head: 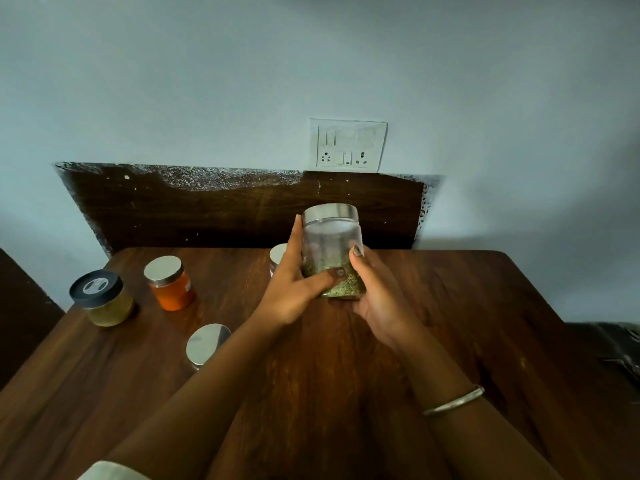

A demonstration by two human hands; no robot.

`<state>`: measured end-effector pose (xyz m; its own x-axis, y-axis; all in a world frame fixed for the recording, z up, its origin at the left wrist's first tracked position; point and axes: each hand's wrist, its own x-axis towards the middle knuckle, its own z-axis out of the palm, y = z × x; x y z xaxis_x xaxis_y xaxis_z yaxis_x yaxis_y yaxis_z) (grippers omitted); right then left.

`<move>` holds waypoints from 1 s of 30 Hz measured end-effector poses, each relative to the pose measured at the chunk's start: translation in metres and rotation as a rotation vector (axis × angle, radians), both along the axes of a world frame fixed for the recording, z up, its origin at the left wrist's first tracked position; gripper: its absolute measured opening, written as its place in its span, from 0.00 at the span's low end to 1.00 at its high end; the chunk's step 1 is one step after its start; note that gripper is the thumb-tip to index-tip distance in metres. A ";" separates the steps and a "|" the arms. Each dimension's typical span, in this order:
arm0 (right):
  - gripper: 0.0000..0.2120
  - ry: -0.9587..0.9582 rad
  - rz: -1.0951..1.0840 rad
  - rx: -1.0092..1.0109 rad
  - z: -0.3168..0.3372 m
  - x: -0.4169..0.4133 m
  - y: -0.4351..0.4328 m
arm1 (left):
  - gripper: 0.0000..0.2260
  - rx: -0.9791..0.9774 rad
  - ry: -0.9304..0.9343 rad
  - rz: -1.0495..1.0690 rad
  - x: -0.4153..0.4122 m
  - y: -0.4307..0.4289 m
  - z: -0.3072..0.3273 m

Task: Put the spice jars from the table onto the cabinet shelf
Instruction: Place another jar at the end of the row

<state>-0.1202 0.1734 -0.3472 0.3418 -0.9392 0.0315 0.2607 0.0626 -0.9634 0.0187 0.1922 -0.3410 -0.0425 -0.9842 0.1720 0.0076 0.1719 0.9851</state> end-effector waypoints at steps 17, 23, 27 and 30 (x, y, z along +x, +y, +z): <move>0.30 0.259 0.112 -0.139 0.016 -0.012 -0.008 | 0.44 -0.056 -0.045 -0.028 0.016 0.003 0.015; 0.36 0.193 0.025 -0.191 0.014 -0.015 -0.005 | 0.43 -0.086 -0.204 -0.064 0.016 0.004 0.017; 0.52 0.287 -0.023 -0.267 0.016 -0.019 -0.004 | 0.43 -0.099 -0.321 -0.089 0.019 0.003 0.019; 0.50 0.341 0.014 -0.311 0.019 -0.024 -0.002 | 0.45 -0.115 -0.323 -0.087 0.019 0.002 0.019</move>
